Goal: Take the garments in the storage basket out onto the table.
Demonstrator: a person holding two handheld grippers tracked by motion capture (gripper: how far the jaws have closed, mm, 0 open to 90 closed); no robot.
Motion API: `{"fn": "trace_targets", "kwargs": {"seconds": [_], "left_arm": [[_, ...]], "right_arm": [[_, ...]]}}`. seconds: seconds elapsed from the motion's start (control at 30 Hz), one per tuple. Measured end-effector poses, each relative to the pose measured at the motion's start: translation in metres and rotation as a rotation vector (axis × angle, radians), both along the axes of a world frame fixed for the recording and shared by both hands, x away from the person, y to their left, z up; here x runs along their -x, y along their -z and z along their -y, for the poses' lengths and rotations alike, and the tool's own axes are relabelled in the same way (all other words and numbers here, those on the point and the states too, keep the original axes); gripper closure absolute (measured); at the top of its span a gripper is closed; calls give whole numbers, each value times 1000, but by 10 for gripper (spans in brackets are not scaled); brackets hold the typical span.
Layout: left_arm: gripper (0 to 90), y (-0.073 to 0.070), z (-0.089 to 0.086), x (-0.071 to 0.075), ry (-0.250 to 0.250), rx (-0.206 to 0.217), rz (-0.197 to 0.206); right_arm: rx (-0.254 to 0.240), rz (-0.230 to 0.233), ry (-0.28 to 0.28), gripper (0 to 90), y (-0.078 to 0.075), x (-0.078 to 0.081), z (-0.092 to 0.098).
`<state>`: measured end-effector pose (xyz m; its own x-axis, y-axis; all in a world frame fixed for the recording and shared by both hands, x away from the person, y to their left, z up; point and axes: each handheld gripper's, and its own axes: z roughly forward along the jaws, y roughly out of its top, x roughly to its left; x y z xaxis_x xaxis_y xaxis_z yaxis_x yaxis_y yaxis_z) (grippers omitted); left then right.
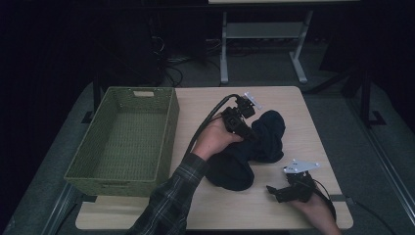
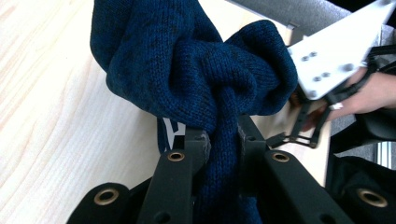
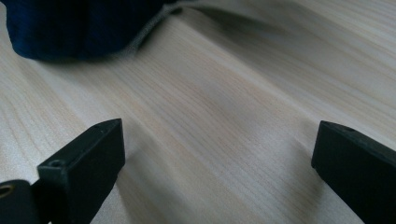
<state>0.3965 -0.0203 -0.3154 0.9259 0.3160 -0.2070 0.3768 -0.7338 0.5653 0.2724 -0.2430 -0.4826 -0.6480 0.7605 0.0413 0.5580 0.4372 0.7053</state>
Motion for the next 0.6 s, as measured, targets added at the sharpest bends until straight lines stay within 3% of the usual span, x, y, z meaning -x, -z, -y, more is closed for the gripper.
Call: {"fn": "trace_targets", "kwargs": {"seconds": [0.23,0.37,0.6], "left_arm": [[787,20,-1,-17,-10,18,-32],[785,29,-6,-25,-32,24,-32],[777,43,-15,-39,-72,5,-38]], "right_arm": [[0,0,1,22,0,0,0],[0,-5,2,22,0,0,0],[2,-2,2,22,0,0,0]]}}
